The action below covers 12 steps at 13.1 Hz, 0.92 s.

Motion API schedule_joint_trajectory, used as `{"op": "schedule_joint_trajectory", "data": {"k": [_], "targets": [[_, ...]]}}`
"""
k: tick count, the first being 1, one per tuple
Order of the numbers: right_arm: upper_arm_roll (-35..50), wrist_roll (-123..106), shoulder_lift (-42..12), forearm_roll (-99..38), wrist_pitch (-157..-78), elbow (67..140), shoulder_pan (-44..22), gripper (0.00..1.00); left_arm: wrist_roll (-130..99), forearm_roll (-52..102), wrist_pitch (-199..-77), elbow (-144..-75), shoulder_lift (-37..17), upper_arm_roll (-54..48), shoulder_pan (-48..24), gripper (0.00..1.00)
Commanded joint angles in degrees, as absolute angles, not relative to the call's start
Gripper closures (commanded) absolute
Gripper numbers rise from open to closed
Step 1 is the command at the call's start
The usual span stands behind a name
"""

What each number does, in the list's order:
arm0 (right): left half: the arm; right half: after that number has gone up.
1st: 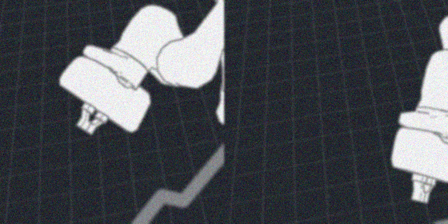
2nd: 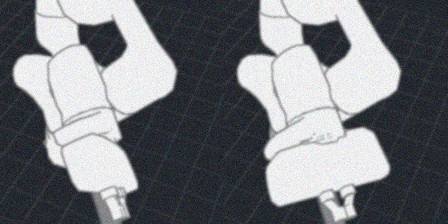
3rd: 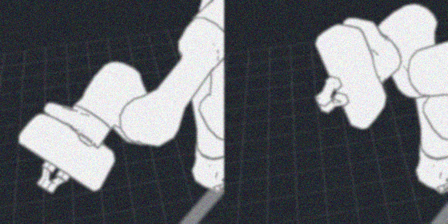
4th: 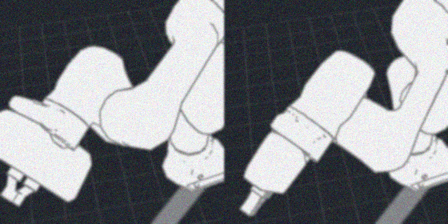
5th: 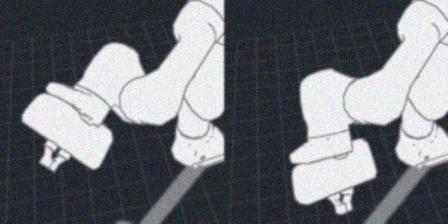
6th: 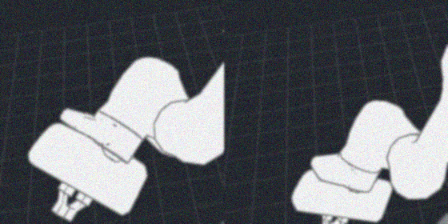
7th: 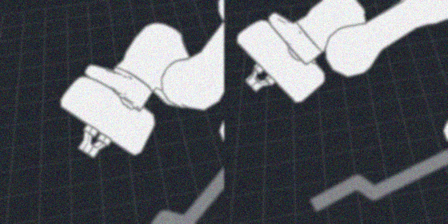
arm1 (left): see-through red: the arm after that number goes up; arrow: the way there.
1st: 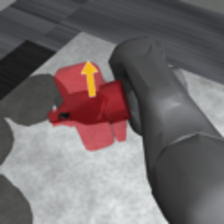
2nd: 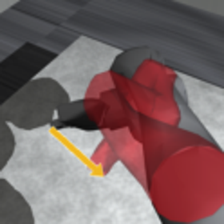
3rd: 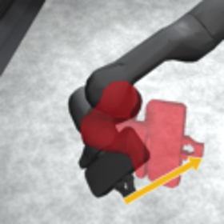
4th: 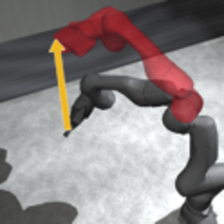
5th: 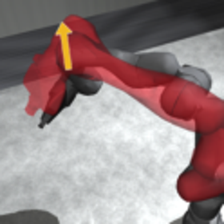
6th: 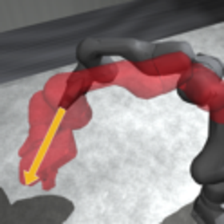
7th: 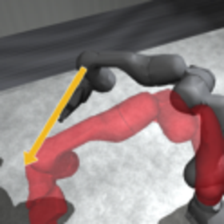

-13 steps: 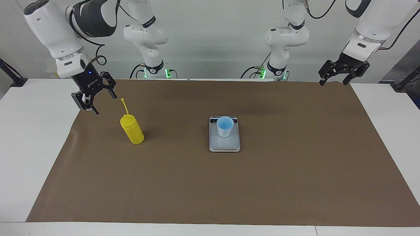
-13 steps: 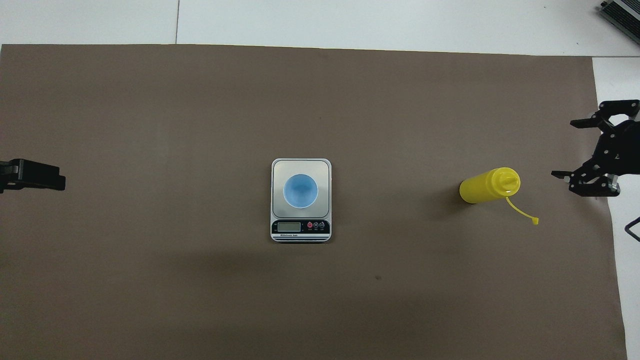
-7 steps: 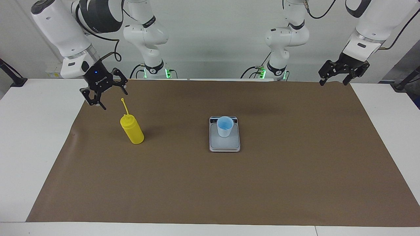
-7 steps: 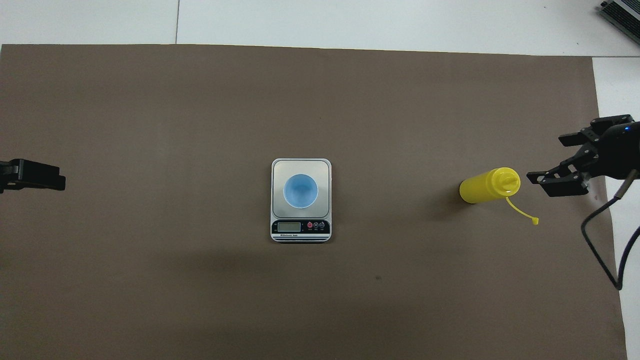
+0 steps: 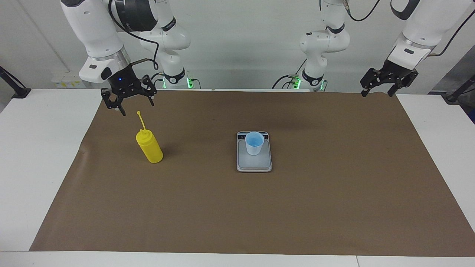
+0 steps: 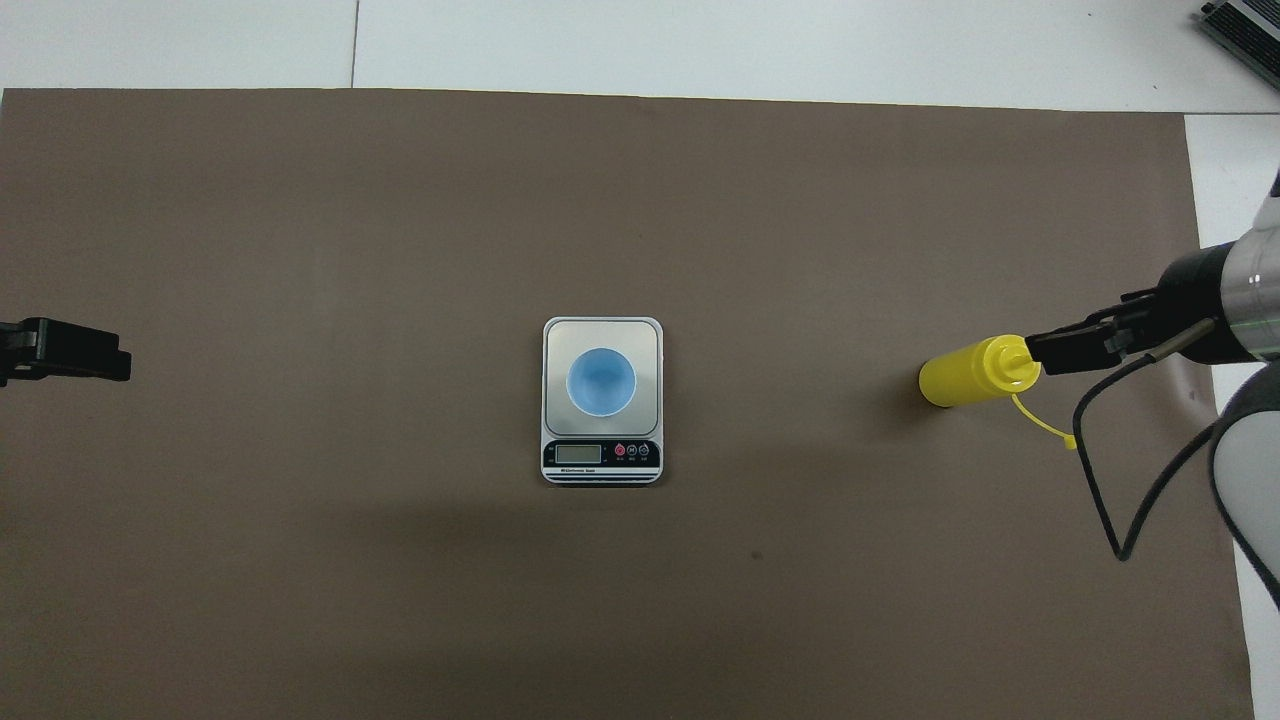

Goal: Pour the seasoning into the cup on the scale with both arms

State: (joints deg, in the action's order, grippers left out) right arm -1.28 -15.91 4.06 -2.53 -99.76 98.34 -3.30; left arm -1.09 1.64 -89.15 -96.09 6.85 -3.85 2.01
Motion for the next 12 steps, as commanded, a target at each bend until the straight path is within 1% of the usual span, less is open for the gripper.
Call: {"op": "schedule_joint_trajectory", "data": {"k": [1, 3, 5, 7, 9, 10, 12], "targets": [[-1.05, -7.58, 2.73, 0.69, -97.91, 95.45, -3.52, 0.00, -1.58, 0.97, -89.03, -97.74, 8.53, -4.31, 2.64, 0.00], [-1.05, -2.93, 2.55, 2.28, -98.00, 95.01, -3.25, 0.00, -1.58, 0.97, -89.03, -97.74, 8.53, -4.31, 2.64, 0.00], [-1.14, 2.26, 1.24, 2.46, -96.78, 92.12, -2.38, 0.00, -1.58, 0.97, -89.03, -97.82, 8.53, -4.31, 2.64, 0.00], [-1.14, 6.22, 0.62, 1.50, -95.45, 90.88, -2.37, 0.00, -1.58, 0.97, -89.03, -97.82, 8.53, -4.31, 2.64, 0.00], [-1.23, 7.91, 0.18, 1.23, -94.84, 90.27, -2.37, 0.00, -1.58, 0.97, -89.03, -97.82, 8.53, -4.31, 2.64, 0.00], [-1.23, 8.52, -0.52, 1.14, -93.27, 89.13, -2.37, 0.00, -1.67, 0.97, -89.03, -97.82, 8.53, -4.31, 2.64, 0.00], [-1.32, 9.57, -0.61, 1.32, -92.81, 89.21, -2.55, 0.00, -1.67, 0.97, -89.03, -97.74, 8.53, -4.31, 2.64, 0.00]]}}
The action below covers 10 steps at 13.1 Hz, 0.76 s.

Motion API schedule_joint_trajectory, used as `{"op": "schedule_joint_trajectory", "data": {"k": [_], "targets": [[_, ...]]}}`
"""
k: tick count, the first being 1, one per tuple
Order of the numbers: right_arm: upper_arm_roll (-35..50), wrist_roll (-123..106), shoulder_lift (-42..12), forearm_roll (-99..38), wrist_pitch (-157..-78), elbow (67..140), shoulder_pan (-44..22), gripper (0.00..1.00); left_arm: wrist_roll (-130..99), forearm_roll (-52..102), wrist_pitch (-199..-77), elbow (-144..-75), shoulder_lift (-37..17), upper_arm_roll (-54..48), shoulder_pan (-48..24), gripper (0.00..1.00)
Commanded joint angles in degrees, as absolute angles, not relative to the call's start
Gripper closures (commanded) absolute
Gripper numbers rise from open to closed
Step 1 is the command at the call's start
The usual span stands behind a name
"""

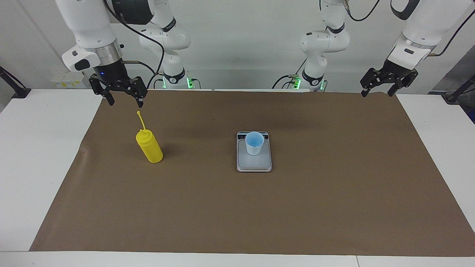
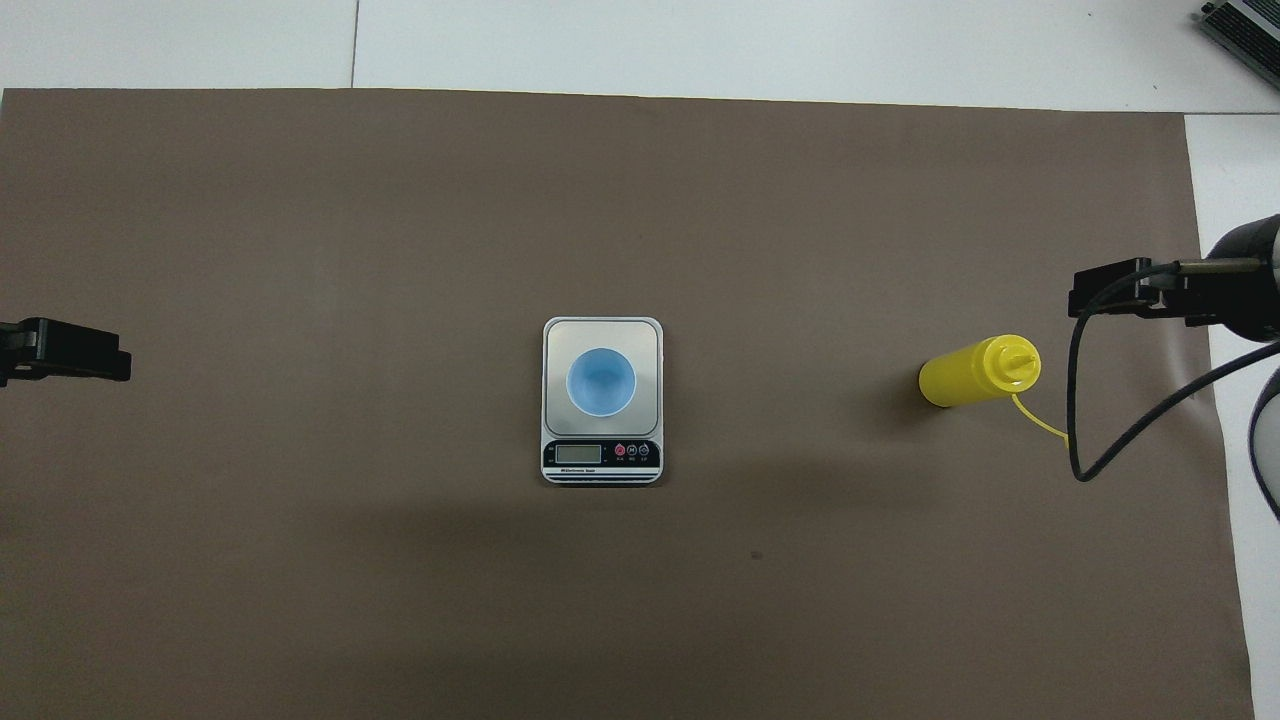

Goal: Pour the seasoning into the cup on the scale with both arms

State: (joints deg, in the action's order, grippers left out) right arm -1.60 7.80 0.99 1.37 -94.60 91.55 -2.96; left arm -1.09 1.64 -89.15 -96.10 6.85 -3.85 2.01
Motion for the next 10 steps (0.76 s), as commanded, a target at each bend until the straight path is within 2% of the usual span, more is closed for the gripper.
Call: {"op": "schedule_joint_trajectory", "data": {"k": [1, 10], "targets": [[-1.23, 10.80, -0.53, 1.23, -92.64, 89.64, -2.64, 0.00, -1.67, 0.97, -89.03, -97.82, 8.53, -4.31, 2.64, 0.00], [-1.32, 10.72, 1.05, 1.23, -92.29, 92.55, -2.81, 0.00, -1.67, 0.97, -89.03, -97.82, 8.53, -4.31, 2.64, 0.00]]}}
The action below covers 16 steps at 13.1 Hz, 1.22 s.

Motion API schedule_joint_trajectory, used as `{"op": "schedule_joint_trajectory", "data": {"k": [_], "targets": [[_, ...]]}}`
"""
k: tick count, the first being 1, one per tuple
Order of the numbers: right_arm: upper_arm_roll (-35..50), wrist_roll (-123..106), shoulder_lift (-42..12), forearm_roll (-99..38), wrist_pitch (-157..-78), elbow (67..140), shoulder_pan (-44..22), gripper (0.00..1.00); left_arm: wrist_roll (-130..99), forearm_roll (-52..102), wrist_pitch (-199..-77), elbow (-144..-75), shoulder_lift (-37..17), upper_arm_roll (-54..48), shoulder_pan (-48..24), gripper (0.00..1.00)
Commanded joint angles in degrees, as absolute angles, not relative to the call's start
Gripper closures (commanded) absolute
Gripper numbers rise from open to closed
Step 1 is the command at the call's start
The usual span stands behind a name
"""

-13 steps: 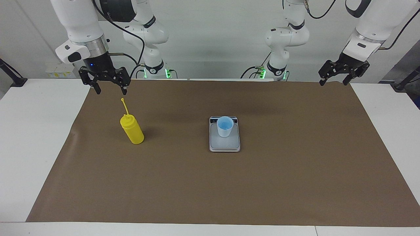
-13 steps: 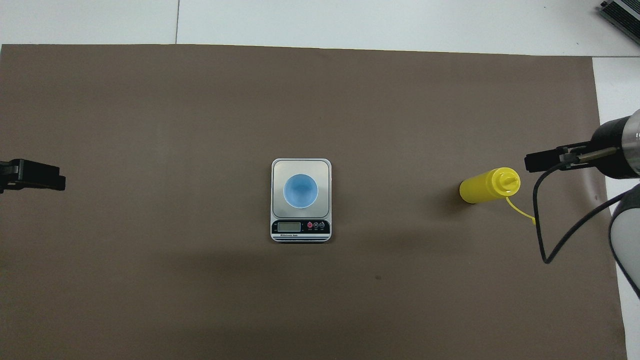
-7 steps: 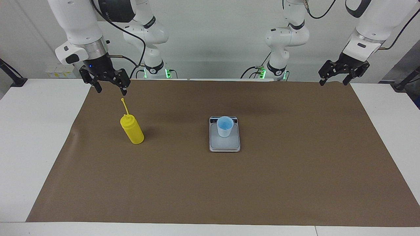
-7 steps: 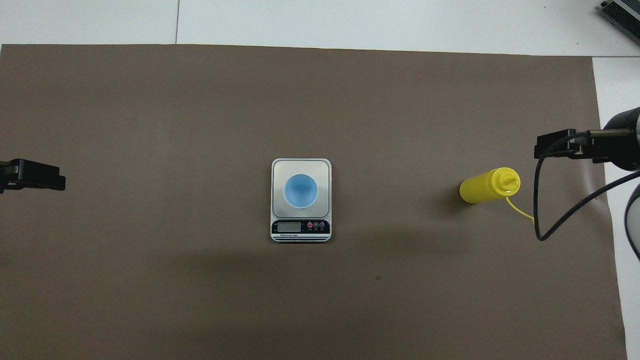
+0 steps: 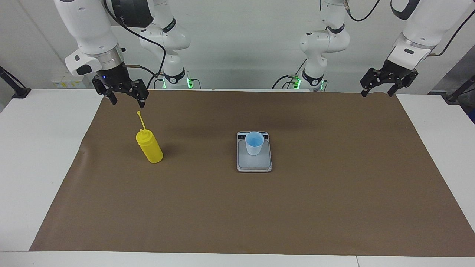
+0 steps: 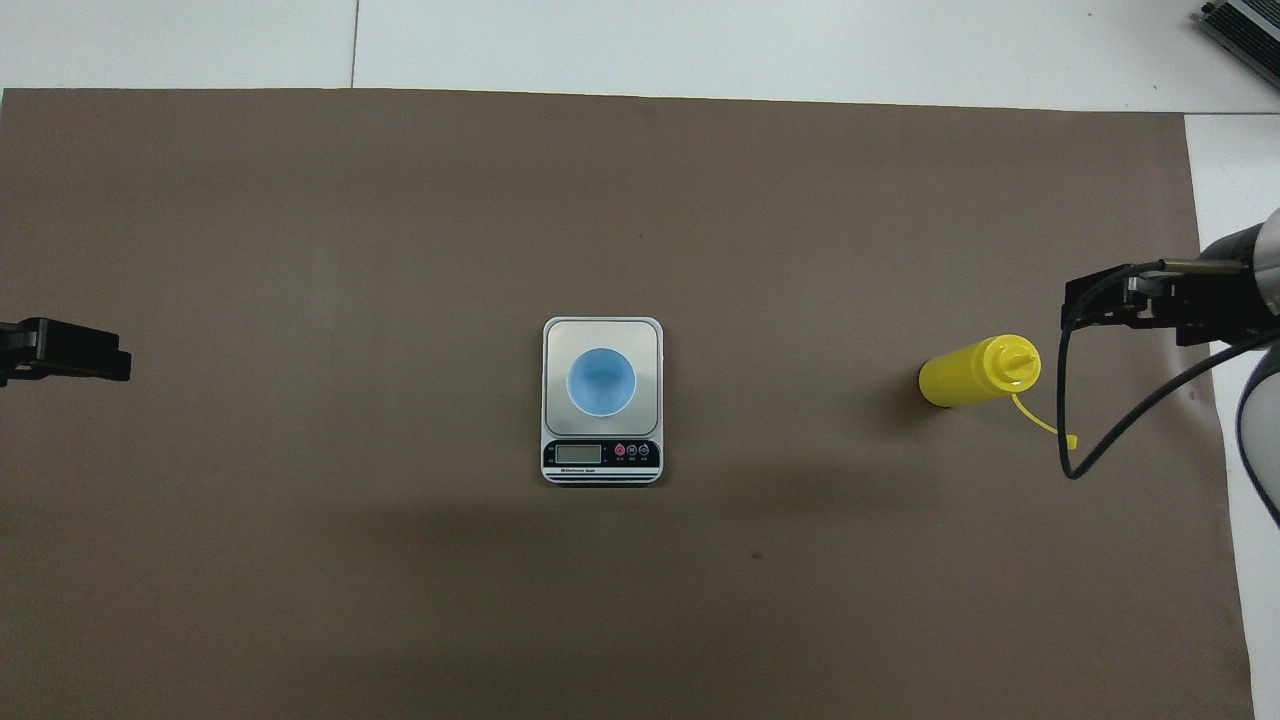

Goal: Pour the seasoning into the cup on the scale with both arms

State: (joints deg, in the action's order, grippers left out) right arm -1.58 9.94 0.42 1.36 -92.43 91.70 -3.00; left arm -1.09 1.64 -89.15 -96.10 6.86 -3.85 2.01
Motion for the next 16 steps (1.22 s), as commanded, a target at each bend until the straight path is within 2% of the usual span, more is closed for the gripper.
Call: {"op": "schedule_joint_trajectory", "data": {"k": [1, 16], "targets": [[-1.32, 10.64, 1.05, 1.14, -92.46, 92.55, -2.81, 0.00, -1.58, 0.97, -89.03, -97.82, 8.53, -4.31, 2.64, 0.00], [-1.67, 7.82, 1.05, -0.88, -92.72, 92.55, -2.28, 0.00, -1.67, 0.97, -89.03, -97.82, 8.53, -4.31, 2.64, 0.00]]}}
